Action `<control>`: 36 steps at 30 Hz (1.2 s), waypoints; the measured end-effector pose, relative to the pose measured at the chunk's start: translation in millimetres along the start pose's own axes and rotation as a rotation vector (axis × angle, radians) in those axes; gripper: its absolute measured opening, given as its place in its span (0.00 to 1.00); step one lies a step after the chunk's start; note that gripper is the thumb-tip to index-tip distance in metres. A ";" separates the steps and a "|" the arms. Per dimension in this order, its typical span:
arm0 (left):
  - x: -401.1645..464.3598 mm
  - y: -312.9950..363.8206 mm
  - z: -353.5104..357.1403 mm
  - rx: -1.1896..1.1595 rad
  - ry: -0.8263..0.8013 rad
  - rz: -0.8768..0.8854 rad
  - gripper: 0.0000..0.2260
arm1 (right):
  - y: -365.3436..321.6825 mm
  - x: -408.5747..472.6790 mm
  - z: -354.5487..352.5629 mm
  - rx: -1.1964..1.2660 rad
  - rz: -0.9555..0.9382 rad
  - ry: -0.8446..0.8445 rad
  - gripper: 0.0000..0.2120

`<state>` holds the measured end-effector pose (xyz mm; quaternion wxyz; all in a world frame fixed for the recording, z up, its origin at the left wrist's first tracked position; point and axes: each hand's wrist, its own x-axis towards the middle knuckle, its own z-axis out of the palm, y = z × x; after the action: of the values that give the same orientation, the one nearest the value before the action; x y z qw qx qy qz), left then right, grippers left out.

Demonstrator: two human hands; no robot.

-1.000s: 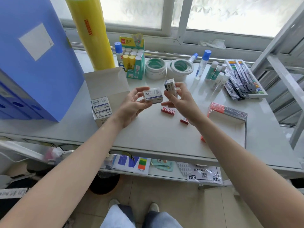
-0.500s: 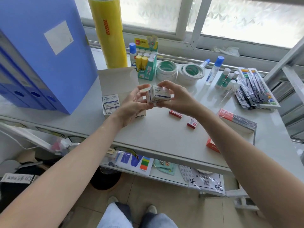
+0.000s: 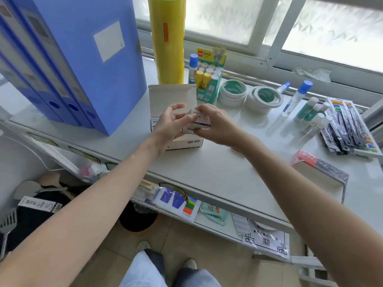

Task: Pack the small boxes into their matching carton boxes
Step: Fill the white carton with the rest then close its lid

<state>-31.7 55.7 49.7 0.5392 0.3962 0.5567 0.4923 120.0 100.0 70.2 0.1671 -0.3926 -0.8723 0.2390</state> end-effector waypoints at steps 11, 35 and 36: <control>5.4 2.7 -23.3 0.003 0.037 0.007 0.24 | -22.0 28.6 12.3 -0.276 -0.064 0.002 0.24; 36.3 -33.2 -67.4 0.516 0.079 -0.165 0.41 | 1.2 60.2 64.4 -0.630 0.036 -0.073 0.23; 37.3 -34.4 -68.6 0.512 0.068 -0.165 0.41 | 0.8 60.8 63.9 -0.641 0.027 -0.066 0.25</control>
<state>-100.5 76.7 3.8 0.4406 0.4561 0.7114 0.3030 51.2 128.6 23.1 0.0035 -0.4289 -0.9027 -0.0334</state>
